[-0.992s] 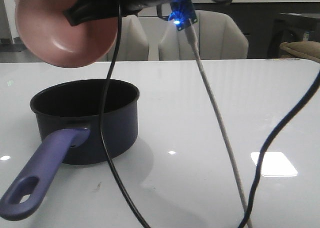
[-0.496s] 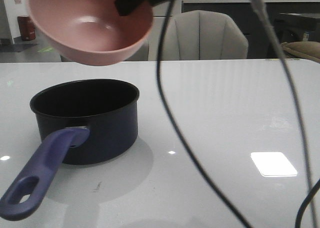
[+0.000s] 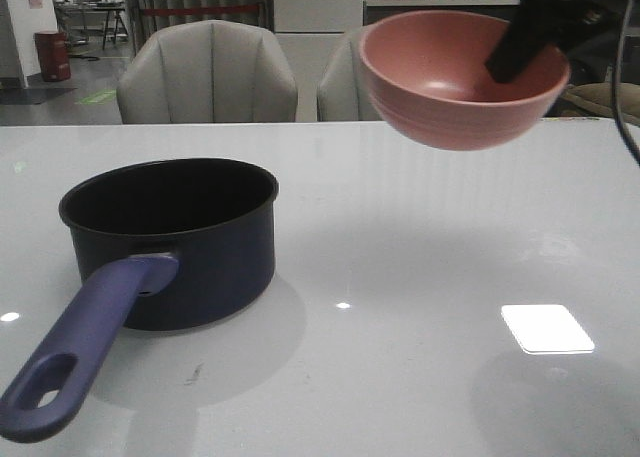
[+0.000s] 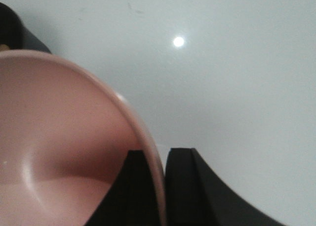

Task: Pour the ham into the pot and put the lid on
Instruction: 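Carry the empty pink bowl back and set it on the table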

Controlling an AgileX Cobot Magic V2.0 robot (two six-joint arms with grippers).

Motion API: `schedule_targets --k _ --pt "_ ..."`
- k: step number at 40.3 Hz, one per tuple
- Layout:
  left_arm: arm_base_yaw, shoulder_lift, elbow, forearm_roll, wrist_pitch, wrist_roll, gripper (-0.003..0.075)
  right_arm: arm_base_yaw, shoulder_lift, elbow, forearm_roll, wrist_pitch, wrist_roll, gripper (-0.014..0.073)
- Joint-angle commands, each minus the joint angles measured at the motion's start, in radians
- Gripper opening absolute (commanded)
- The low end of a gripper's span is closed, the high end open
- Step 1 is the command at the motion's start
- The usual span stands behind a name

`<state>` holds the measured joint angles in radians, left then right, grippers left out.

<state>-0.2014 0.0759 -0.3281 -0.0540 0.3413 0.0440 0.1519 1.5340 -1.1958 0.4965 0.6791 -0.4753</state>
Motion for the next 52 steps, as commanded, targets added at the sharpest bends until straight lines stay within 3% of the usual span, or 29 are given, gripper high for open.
schedule_targets --k 1,8,27,30,35,40,52 --pt "-0.006 0.014 -0.026 -0.005 -0.077 -0.004 0.0585 -0.042 -0.011 -0.028 0.005 -0.009 0.016 0.0138" --pt "-0.006 0.014 -0.026 -0.005 -0.077 -0.004 0.0585 -0.056 0.073 -0.028 -0.073 -0.003 0.021 0.0138" --pt "-0.006 0.014 -0.026 -0.005 -0.077 -0.004 0.0585 -0.058 0.259 -0.028 -0.118 -0.063 0.115 0.0147" --pt "-0.006 0.014 -0.026 -0.005 -0.077 -0.004 0.0585 -0.058 0.269 -0.028 -0.118 -0.058 0.119 0.0194" --pt "-0.006 0.014 -0.026 -0.005 -0.077 -0.004 0.0585 -0.058 0.262 -0.030 -0.120 -0.057 0.124 0.0364" --pt "-0.006 0.014 -0.026 -0.005 -0.077 -0.004 0.0585 -0.058 0.223 -0.038 -0.170 -0.046 0.124 0.0478" --pt "-0.006 0.014 -0.026 -0.005 -0.077 -0.004 0.0585 -0.050 0.004 -0.030 -0.191 -0.053 0.124 0.0488"
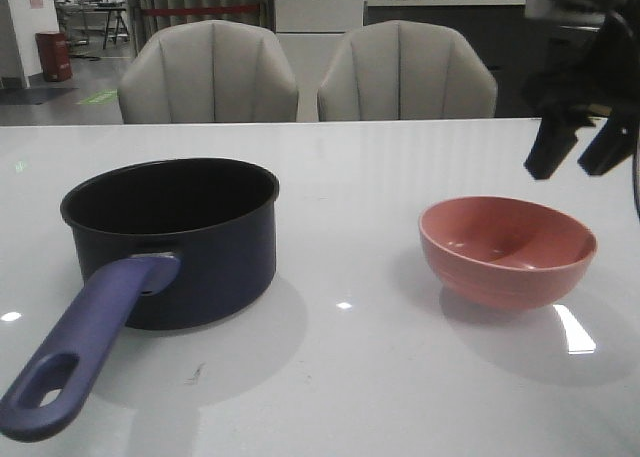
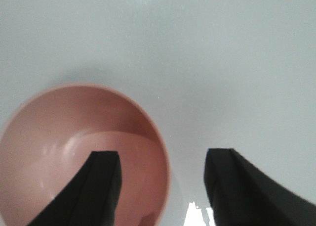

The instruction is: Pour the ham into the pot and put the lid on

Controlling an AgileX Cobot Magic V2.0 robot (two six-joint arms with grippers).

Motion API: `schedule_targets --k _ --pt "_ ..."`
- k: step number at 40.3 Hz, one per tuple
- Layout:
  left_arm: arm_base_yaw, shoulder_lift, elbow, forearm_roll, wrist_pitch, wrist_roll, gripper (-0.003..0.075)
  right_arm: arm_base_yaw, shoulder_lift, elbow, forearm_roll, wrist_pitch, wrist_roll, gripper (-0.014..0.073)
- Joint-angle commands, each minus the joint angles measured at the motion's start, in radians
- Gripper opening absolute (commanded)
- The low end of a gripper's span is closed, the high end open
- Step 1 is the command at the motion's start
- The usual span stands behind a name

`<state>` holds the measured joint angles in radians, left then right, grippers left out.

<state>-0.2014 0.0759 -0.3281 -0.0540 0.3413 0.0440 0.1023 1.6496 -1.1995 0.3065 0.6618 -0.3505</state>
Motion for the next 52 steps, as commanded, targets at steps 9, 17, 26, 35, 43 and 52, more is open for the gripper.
schedule_targets --k 9,17,26,35,43,52 --pt "-0.006 0.014 -0.026 -0.005 -0.081 -0.004 0.0585 0.055 -0.352 0.062 0.002 -0.145 -0.001 0.0488" --pt "-0.006 0.014 -0.026 -0.005 -0.096 -0.004 0.0585 0.156 -0.575 0.230 0.002 -0.340 -0.001 0.0488" --pt "-0.006 0.014 -0.026 -0.005 -0.103 -0.004 0.0585 0.217 -0.822 0.467 0.004 -0.549 -0.001 0.0488" --pt "-0.006 0.014 -0.026 -0.005 -0.102 -0.004 0.0585 0.218 -1.112 0.727 0.009 -0.673 -0.001 0.0488" --pt "-0.006 0.014 -0.026 -0.005 -0.100 -0.004 0.0585 0.218 -1.355 0.915 0.059 -0.679 -0.001 0.0488" --pt "-0.006 0.014 -0.026 -0.005 -0.090 -0.004 0.0585 0.218 -1.413 1.039 0.059 -0.705 -0.002 0.0480"
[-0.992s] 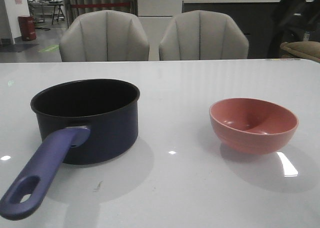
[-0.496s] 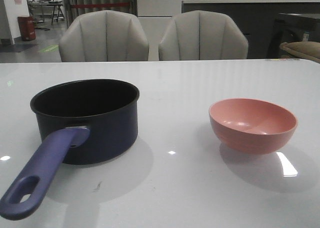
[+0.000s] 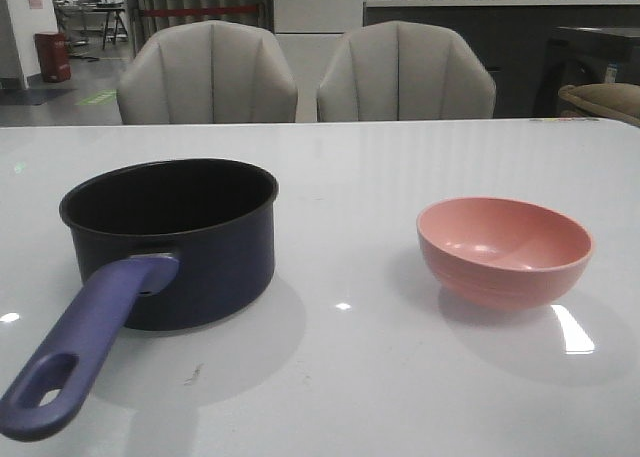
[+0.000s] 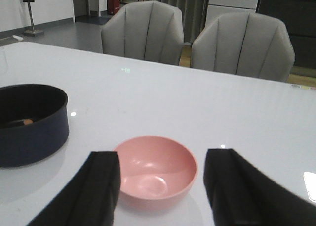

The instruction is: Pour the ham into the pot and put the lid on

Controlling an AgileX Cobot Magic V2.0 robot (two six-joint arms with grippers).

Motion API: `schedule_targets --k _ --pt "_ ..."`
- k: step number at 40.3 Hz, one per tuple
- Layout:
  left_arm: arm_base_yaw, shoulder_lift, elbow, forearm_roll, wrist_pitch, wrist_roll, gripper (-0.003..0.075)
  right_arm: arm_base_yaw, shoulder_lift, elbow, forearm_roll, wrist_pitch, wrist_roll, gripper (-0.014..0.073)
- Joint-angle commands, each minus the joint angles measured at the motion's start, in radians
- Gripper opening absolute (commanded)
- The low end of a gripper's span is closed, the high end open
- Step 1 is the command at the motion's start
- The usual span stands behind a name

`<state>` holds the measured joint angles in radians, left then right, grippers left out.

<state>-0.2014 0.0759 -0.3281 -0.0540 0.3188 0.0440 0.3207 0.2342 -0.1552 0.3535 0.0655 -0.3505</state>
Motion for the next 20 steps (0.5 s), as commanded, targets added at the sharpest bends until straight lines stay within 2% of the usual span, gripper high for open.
schedule_targets --k 1,4,9,12,20 --pt "-0.006 0.014 -0.026 -0.005 -0.068 -0.004 0.0585 0.000 0.002 -0.002 0.012 -0.129 -0.002 0.0464" --pt "-0.006 0.014 -0.026 -0.005 -0.065 -0.004 0.0585 0.000 0.002 -0.001 0.012 -0.149 -0.002 0.0375" --pt "-0.006 0.014 -0.026 -0.005 -0.058 -0.004 0.0585 0.000 0.002 -0.001 0.012 -0.127 -0.002 0.0121" --pt "-0.006 0.014 -0.026 -0.005 -0.058 -0.004 0.0585 0.000 0.002 -0.001 0.012 -0.120 -0.001 0.0155" --pt "-0.004 0.053 -0.050 0.013 -0.027 -0.018 0.0586 0.000 0.002 -0.001 0.012 -0.121 -0.001 0.0148"
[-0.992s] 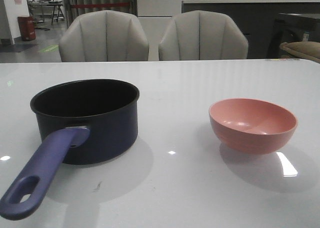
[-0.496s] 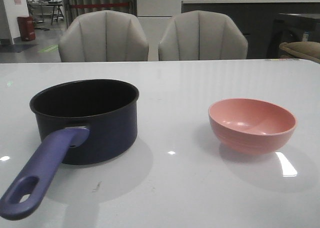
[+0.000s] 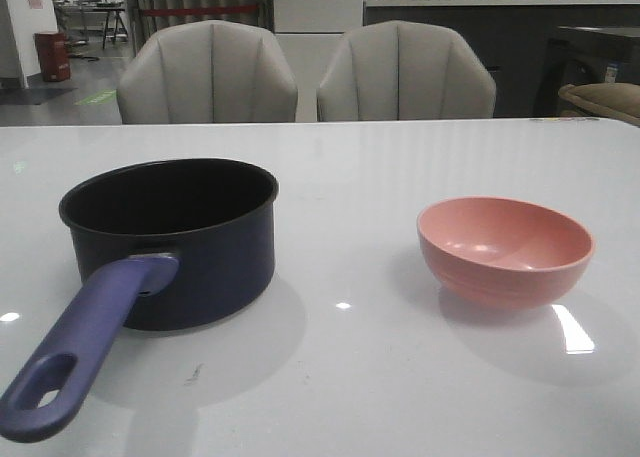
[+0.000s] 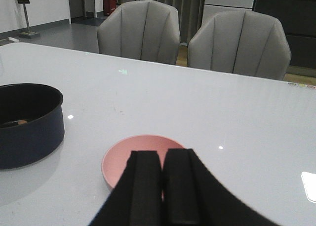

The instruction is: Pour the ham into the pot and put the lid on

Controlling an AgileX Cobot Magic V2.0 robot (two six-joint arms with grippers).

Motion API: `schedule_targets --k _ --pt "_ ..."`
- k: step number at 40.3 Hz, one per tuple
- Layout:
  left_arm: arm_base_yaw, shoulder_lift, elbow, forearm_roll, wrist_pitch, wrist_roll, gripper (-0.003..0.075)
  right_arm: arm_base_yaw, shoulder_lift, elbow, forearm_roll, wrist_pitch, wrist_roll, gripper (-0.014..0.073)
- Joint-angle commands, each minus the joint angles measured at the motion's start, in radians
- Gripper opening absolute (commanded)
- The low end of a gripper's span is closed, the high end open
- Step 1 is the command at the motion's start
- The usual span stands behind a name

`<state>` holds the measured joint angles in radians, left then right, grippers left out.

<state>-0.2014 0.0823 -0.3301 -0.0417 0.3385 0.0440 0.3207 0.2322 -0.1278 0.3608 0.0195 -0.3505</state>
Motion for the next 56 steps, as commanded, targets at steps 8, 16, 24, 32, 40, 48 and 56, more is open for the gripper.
schedule_targets --k 8,16,24,32,40,48,56 --pt "0.037 0.242 -0.138 0.001 0.045 -0.073 0.0603 0.000 0.004 -0.028 0.005 -0.075 -0.001 0.0148" --pt "0.126 0.454 -0.231 0.001 0.063 -0.164 0.0628 0.000 0.004 -0.028 0.005 -0.075 -0.001 0.0148" --pt "0.246 0.679 -0.359 -0.001 0.174 -0.169 0.0628 0.000 0.004 -0.028 0.005 -0.075 -0.001 0.0148" --pt "0.328 0.920 -0.492 -0.009 0.276 -0.169 0.0628 0.000 0.004 -0.028 0.005 -0.075 -0.001 0.0148" --pt "0.347 1.172 -0.626 -0.014 0.397 -0.169 0.0628 0.000 0.004 -0.028 0.005 -0.075 -0.001 0.0148" --pt "0.347 1.360 -0.750 -0.009 0.520 -0.169 0.0627 0.000 0.004 -0.028 0.005 -0.075 -0.001 0.0148" --pt "0.359 1.491 -0.841 -0.010 0.563 -0.169 0.0627 0.000 0.004 -0.028 0.005 -0.075 -0.001 0.0148"
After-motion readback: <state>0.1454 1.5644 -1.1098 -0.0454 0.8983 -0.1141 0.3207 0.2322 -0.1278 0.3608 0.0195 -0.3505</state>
